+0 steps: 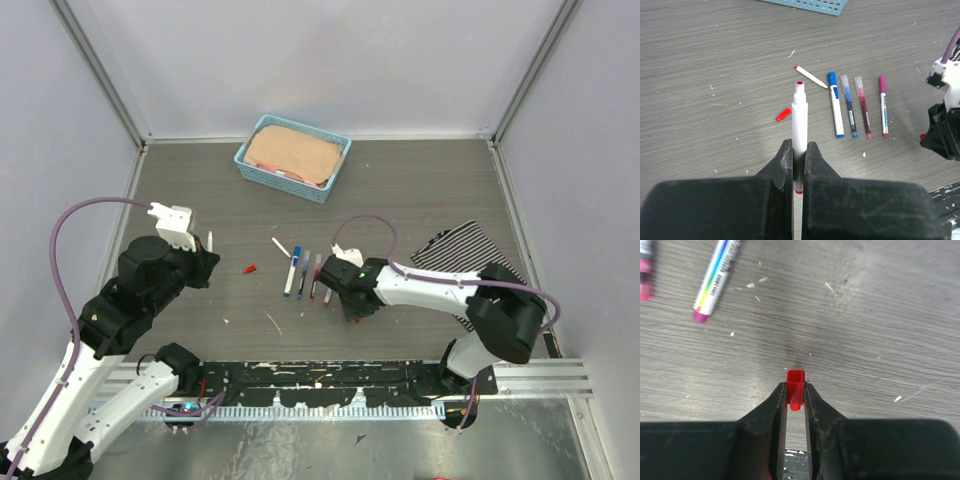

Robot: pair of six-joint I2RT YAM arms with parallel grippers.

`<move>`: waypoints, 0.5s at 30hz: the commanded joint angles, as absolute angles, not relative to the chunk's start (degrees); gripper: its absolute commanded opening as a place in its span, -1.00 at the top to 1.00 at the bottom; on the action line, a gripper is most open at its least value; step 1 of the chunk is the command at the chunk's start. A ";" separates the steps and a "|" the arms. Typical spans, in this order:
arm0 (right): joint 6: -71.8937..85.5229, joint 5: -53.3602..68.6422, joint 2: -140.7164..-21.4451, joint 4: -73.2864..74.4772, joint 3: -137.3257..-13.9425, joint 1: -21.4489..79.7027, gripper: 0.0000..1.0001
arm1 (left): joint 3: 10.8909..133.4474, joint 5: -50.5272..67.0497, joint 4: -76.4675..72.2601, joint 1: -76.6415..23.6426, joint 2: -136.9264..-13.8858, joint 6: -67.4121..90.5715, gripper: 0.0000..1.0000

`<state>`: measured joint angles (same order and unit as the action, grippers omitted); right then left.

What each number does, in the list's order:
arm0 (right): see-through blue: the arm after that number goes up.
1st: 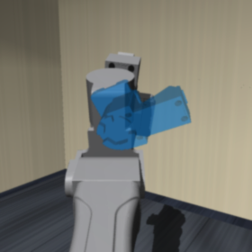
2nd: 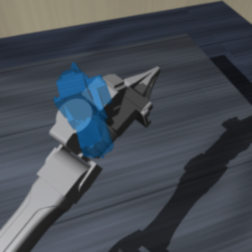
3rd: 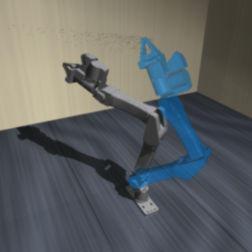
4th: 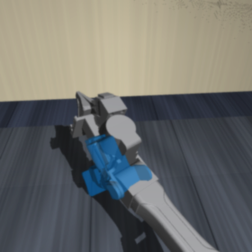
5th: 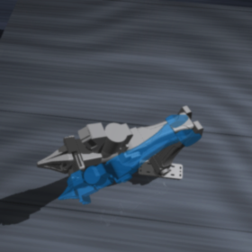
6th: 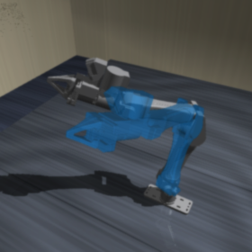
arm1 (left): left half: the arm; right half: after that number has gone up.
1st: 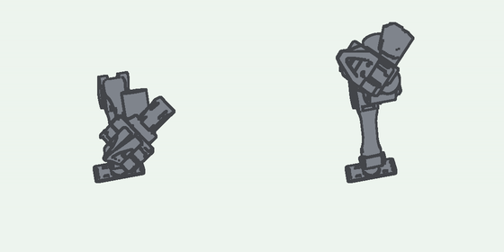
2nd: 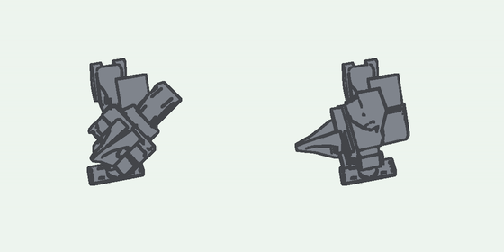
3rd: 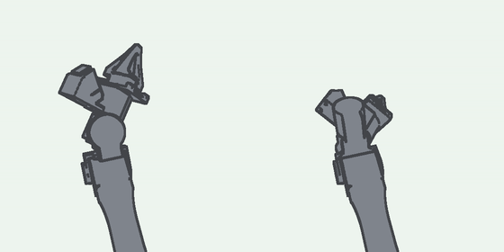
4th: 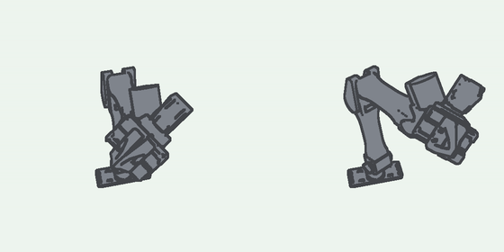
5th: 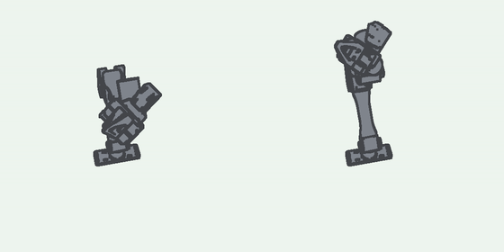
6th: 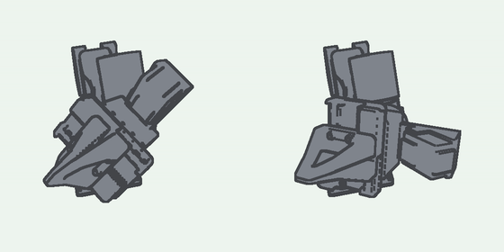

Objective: Insert the pens into the pen caps
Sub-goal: Insert the pen cap onto the pen.

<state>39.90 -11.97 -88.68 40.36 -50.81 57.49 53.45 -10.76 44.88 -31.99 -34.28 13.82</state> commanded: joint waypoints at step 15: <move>29.25 -21.36 -53.46 11.57 -48.94 62.93 1.00 | 50.11 3.58 33.15 -32.09 -34.65 26.53 1.00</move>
<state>32.67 -21.89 -54.76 21.67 -48.05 62.63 52.45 -0.75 39.18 -31.99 -35.09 22.76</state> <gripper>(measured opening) 0.226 0.047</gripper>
